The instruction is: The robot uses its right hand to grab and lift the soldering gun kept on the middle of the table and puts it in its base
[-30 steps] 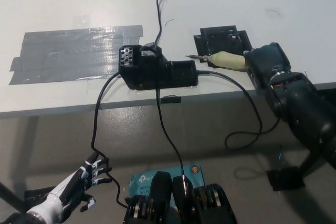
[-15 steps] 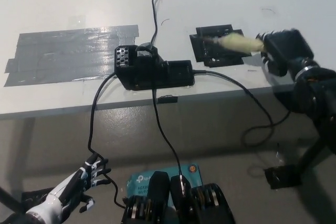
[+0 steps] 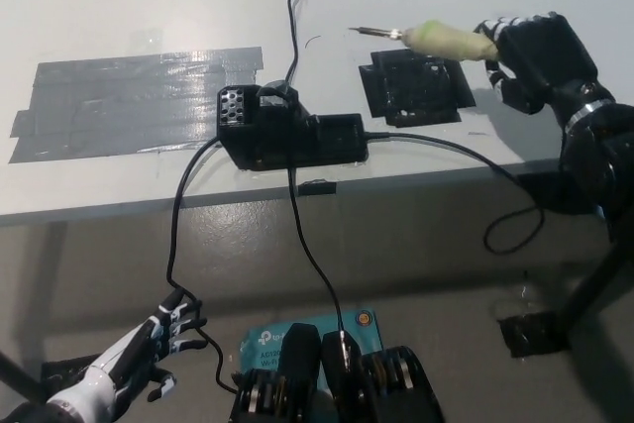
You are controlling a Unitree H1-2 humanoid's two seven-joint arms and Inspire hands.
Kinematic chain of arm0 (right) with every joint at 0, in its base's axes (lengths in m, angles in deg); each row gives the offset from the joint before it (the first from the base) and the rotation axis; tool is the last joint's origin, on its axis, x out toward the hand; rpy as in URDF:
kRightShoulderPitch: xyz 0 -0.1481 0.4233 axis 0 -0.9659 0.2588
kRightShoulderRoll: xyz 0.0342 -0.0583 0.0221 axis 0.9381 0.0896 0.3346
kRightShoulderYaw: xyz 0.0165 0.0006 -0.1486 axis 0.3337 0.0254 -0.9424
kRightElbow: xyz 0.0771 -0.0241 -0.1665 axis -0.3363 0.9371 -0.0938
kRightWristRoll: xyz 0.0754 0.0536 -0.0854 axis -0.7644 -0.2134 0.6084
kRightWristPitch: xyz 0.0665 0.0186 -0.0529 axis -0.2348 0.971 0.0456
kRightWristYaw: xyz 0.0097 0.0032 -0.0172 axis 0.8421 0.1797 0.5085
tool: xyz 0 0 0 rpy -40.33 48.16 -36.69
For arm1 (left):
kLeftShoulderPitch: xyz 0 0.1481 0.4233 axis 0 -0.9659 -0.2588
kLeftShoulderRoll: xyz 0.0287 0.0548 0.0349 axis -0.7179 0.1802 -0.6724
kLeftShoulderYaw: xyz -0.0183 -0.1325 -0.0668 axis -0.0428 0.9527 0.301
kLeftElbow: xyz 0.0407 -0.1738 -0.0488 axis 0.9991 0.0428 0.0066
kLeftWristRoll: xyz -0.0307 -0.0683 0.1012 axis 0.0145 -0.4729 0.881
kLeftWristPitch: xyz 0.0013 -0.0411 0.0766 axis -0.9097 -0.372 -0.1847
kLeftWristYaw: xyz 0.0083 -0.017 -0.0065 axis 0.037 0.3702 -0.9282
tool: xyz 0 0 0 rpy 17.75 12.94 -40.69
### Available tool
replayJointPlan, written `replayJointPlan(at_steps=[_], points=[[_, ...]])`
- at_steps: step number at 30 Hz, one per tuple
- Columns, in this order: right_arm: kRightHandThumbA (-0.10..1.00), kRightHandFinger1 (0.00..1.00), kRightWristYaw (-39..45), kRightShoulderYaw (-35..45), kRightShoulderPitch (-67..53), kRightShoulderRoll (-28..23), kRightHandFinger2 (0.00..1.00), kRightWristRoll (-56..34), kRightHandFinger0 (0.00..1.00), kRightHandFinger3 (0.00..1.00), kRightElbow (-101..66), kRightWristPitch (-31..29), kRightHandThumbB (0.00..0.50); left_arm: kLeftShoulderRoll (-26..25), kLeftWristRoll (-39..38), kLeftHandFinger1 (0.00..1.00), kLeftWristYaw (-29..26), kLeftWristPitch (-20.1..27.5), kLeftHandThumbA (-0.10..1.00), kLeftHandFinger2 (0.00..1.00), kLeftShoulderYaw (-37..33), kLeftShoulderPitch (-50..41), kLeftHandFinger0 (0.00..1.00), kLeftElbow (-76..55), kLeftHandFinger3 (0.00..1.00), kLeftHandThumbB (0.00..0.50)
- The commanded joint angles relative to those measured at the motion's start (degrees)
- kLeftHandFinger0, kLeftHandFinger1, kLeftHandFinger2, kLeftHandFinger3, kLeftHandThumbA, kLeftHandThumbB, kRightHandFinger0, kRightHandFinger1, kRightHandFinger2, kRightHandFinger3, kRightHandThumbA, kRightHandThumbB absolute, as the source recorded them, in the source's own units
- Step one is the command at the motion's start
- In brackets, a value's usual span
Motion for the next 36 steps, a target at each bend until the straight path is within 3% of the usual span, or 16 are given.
replayJointPlan(at_steps=[1,3,9,11,12,13,15,16,18,20,22,25,27,28,33,36], points=[[-0.1,0.1,-1.3,-0.37,4.21,-1.02,0.45,1.01,0.0,0.27,-4.34,-4.66,0.011,-1.38,-0.14,0.86,0.93,-0.1,1.0,1.0,0.68,0.03,0.66,-0.86,1.0,0.362],[-0.1,0.13,-1.37,-1.38,5.18,-0.94,0.49,1.33,0.0,0.24,-3.28,-7.07,0.0,-1.42,-0.58,0.88,1.33,-0.05,1.0,1.0,0.78,0.01,0.71,-0.7,1.0,0.387],[-0.1,0.08,-3.36,-2.72,5.38,-1.15,0.39,2.14,0.0,0.18,-2.2,-11.31,0.0,-1.79,0.37,0.85,1.24,0.22,1.0,1.0,0.19,-0.69,0.69,-0.83,1.0,0.407],[-0.1,0.08,-2.59,-2.89,5.62,-1.2,0.39,2.38,0.0,0.24,-2.63,-11.43,0.0,-1.71,0.38,0.85,1.32,0.27,1.0,1.0,0.13,-0.61,0.67,-0.59,1.0,0.409],[-0.1,0.06,-3.22,-3.1,5.76,-1.19,0.37,2.74,0.0,0.22,-1.9,-12.08,0.0,-1.69,0.2,0.85,1.49,0.38,1.0,1.0,0.16,-0.71,0.67,-0.53,1.0,0.41],[-0.1,0.05,-2.25,-3.31,5.65,-1.38,0.33,3.29,0.0,0.25,-3.32,-11.69,0.005,-1.76,0.19,0.88,1.68,0.43,1.0,1.0,0.06,-0.74,0.73,-0.36,1.0,0.417],[-0.1,0.0,-2.64,-3.55,5.55,-1.38,0.16,3.7,0.0,0.26,-3.28,-12.7,0.014,-1.82,0.37,0.87,1.75,0.41,1.0,1.0,-0.1,-1.02,0.74,-0.7,1.0,0.404],[-0.1,0.02,-2.9,-3.95,5.68,-1.4,0.17,4.38,0.0,0.31,-2.94,-13.1,0.003,-1.76,0.21,0.86,1.85,0.51,1.0,1.0,-0.01,-1.09,0.72,-0.6,1.0,0.408],[-0.1,0.02,-3.72,-4.52,5.78,-1.52,0.18,5.23,0.0,0.21,-2.74,-14.54,0.032,-1.72,0.27,0.85,1.95,1.2,1.0,1.0,0.08,-1.38,0.71,-0.28,1.0,0.409],[-0.1,0.0,-2.99,-4.19,5.7,-1.56,0.12,4.79,0.0,0.2,-2.97,-14.69,0.041,-1.6,0.29,0.85,1.83,0.75,1.0,1.0,0.21,-1.42,0.72,-0.48,1.0,0.413],[-0.1,0.01,-2.24,-4.13,5.73,-2.01,0.3,5.41,0.0,0.23,-3.65,-14.77,0.081,-1.8,0.41,0.86,2.17,1.13,1.0,1.0,0.01,-1.35,0.75,-0.55,1.0,0.402],[-0.1,0.0,-2.39,-3.74,5.71,-2.1,0.18,5.4,0.0,0.21,-3.75,-15.32,0.091,-1.87,0.69,0.88,2.11,1.33,1.0,1.0,-0.12,-1.38,0.78,-0.46,1.0,0.404],[-0.1,0.0,-2.84,-3.81,5.82,-2.26,0.2,6.28,0.0,0.21,-3.57,-15.45,0.066,-1.7,0.42,0.87,2.06,1.03,1.0,1.0,0.07,-1.34,0.78,-0.27,1.0,0.412],[-0.1,0.0,-2.47,-3.68,5.61,-2.18,0.0,6.21,0.0,0.17,-3.64,-15.36,0.044,-1.72,0.33,0.86,2.11,0.94,1.0,1.0,0.09,-1.56,0.77,-0.52,1.0,0.409],[-0.1,0.0,-1.95,-3.53,5.8,-1.39,0.0,6.28,0.0,0.26,-2.37,-14.81,0.026,-1.53,0.41,0.86,2.05,0.8,1.0,1.0,0.04,-1.82,0.79,-0.88,1.0,0.402],[-0.1,0.0,-2.52,-3.52,5.93,-1.03,0.27,6.76,0.0,0.26,-2.19,-14.81,0.055,-1.48,0.53,0.85,2.17,1.07,1.0,1.0,-0.11,-1.93,0.76,-0.78,1.0,0.402]])
